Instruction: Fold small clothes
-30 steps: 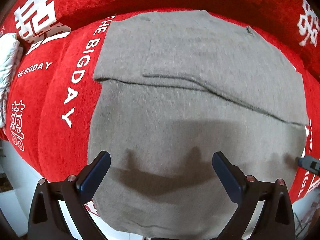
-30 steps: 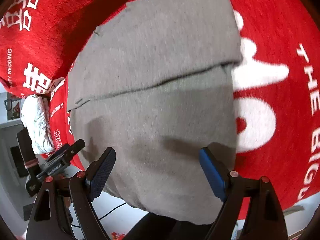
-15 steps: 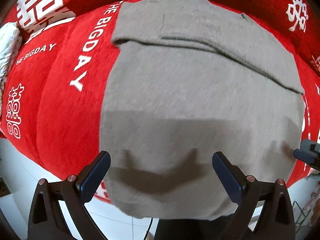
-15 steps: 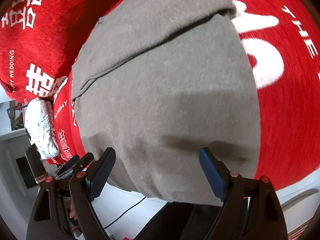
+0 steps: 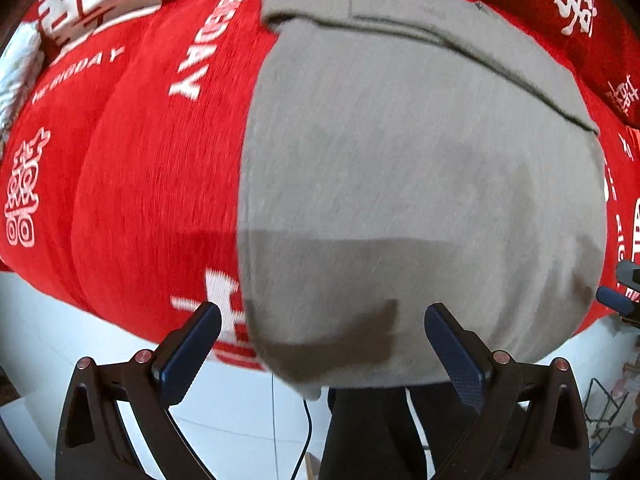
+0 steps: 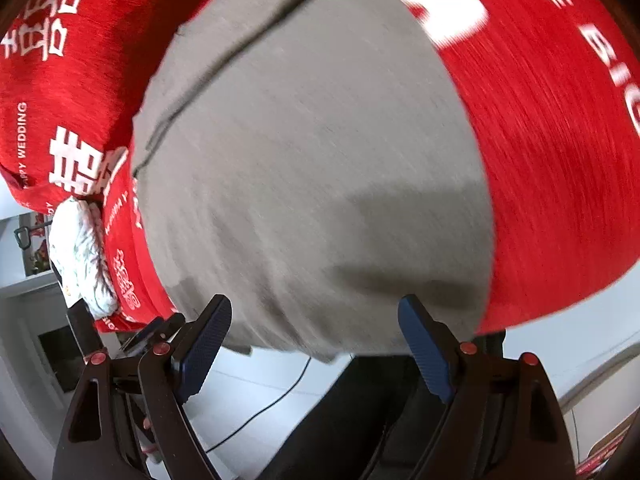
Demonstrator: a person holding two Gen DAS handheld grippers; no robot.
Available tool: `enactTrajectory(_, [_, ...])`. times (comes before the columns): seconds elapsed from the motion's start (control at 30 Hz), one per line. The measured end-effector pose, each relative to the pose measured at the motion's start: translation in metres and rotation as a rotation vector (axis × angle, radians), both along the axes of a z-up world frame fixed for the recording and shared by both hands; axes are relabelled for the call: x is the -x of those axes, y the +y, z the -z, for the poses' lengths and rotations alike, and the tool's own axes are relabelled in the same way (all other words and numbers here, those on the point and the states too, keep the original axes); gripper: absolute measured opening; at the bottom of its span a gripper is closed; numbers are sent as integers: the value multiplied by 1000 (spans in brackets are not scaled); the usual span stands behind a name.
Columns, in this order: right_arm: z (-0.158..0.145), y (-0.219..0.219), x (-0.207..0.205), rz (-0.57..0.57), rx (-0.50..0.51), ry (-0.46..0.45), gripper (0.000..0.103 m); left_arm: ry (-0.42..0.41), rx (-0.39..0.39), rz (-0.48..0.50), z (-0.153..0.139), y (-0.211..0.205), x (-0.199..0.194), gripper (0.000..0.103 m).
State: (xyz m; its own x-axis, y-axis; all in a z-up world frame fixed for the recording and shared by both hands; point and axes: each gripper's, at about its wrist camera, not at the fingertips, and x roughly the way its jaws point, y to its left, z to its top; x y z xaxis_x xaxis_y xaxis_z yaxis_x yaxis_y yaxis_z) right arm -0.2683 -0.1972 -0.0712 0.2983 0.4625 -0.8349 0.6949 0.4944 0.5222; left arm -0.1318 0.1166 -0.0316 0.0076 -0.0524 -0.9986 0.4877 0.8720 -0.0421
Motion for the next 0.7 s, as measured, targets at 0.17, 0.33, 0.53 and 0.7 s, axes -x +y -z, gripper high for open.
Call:
enactTrajectory(0.17, [25,-4,31,-47,-23,66,88,69,11,-76,23,28,10,102])
enactTrajectory(0.33, [57,-9,58,-35,-69,105,88,147,4,-143,55,41,22,102])
enactTrajectory(0.53, [91,1,59,-35,-133,83,88,186,45,-174,73,48,24,102])
enactTrajectory(0.7, [94,8,70,36,-191,57,23,211,107,-166,69,57,25,75])
